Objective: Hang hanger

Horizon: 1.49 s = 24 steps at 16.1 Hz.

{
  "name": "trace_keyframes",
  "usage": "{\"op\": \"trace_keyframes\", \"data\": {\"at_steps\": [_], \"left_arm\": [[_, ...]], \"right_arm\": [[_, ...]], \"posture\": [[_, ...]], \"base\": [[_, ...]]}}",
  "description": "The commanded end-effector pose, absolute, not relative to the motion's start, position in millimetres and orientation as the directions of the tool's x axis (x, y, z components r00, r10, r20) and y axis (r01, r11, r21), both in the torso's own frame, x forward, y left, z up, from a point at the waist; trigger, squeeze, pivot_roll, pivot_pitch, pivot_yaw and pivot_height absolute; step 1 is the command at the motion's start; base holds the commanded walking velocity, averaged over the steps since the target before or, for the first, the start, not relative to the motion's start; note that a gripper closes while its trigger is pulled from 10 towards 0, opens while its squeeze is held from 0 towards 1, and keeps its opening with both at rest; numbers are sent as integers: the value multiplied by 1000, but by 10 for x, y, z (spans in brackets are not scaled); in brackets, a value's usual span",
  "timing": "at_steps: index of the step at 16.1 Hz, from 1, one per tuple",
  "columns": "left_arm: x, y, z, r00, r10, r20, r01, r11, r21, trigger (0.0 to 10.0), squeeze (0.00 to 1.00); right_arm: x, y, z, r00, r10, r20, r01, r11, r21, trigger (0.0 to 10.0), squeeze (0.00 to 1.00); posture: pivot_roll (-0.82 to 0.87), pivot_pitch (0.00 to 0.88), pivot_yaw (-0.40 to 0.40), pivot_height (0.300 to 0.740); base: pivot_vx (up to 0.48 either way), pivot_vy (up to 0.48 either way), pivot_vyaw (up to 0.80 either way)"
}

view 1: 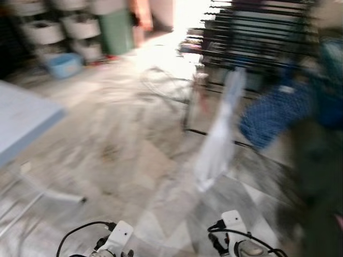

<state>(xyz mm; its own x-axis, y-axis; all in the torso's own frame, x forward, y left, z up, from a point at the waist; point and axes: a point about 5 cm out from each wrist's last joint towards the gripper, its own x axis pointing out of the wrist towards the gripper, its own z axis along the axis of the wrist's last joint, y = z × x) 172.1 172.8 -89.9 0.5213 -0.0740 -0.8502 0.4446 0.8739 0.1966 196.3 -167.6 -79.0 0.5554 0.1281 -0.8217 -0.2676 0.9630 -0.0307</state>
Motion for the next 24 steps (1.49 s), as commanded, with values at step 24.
{"op": "trace_keyframes", "data": {"at_steps": [24], "left_arm": [[1748, 1735, -899, 506, -13, -863, 425, 873, 237, 10000, 0]], "right_arm": [[1787, -1720, -875, 499, 121, -858, -331, 942, -59, 10000, 0]], "posture": [[-81, 0, -29, 740]], "base": [[0, 0, 800]]}}
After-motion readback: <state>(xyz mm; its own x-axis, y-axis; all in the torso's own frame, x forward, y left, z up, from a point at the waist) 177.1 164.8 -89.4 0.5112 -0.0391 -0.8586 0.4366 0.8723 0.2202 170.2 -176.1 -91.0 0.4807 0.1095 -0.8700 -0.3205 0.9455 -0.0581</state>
